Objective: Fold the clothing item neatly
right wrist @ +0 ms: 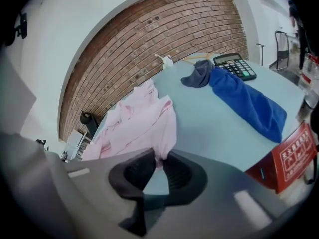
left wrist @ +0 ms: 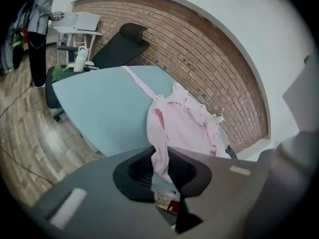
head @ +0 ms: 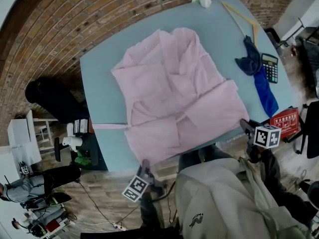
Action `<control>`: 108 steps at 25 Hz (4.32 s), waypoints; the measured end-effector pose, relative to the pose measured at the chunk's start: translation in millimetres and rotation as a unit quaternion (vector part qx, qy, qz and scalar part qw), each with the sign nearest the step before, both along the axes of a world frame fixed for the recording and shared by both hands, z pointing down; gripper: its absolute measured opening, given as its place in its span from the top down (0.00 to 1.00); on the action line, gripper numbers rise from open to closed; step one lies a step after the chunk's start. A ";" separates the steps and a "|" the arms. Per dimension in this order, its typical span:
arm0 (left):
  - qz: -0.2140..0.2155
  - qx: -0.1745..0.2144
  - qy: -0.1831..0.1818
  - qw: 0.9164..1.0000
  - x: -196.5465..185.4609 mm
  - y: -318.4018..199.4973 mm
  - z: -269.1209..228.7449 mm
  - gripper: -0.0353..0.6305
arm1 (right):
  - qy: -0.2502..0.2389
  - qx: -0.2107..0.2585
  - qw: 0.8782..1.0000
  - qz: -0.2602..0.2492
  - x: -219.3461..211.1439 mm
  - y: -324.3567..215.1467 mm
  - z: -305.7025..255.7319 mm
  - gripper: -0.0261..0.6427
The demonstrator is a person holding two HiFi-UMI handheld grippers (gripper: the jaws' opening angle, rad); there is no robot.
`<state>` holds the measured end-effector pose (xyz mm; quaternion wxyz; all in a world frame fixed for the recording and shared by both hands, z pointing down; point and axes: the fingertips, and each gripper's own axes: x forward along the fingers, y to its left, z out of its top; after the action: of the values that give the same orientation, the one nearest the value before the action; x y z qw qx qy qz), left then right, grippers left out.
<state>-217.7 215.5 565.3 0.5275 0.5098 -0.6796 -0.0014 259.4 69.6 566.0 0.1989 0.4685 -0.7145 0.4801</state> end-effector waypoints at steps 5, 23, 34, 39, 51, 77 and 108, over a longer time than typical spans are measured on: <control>-0.004 0.042 -0.006 0.999 8.3 12.3 -31.2 0.86 | -0.022 0.030 0.999 -0.034 -1.3 18.1 -30.5 0.88; -0.022 0.236 -0.012 0.971 -95.9 -229.3 -141.8 0.86 | -0.038 0.239 0.968 -0.070 -85.7 -236.3 -152.4 0.89; -0.012 0.217 -0.010 0.976 -153.7 -389.9 -94.7 0.86 | -0.002 0.230 0.968 -0.097 -155.5 -401.0 -109.1 0.89; -0.009 0.193 -0.041 0.980 -174.7 -432.0 -56.1 0.82 | 0.025 0.214 0.972 -0.093 -172.4 -440.8 -59.7 0.88; 0.071 0.193 -0.155 0.966 -152.5 -382.4 -69.9 0.60 | -0.011 0.212 0.973 -0.093 -149.4 -380.6 -84.1 0.72; 0.114 0.208 -0.111 0.965 97.0 -95.2 -71.1 0.94 | -0.019 0.211 0.953 -0.218 -136.6 -12.2 -71.5 0.87; 0.151 0.176 -0.104 0.967 61.8 -106.8 -51.2 0.94 | 0.011 0.180 0.959 -0.220 -190.3 1.9 -35.9 0.96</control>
<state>-155.9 108.7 514.1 0.3500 0.6887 -0.6348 0.0111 69.1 71.4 530.0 0.2193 0.3332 -0.8723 0.2827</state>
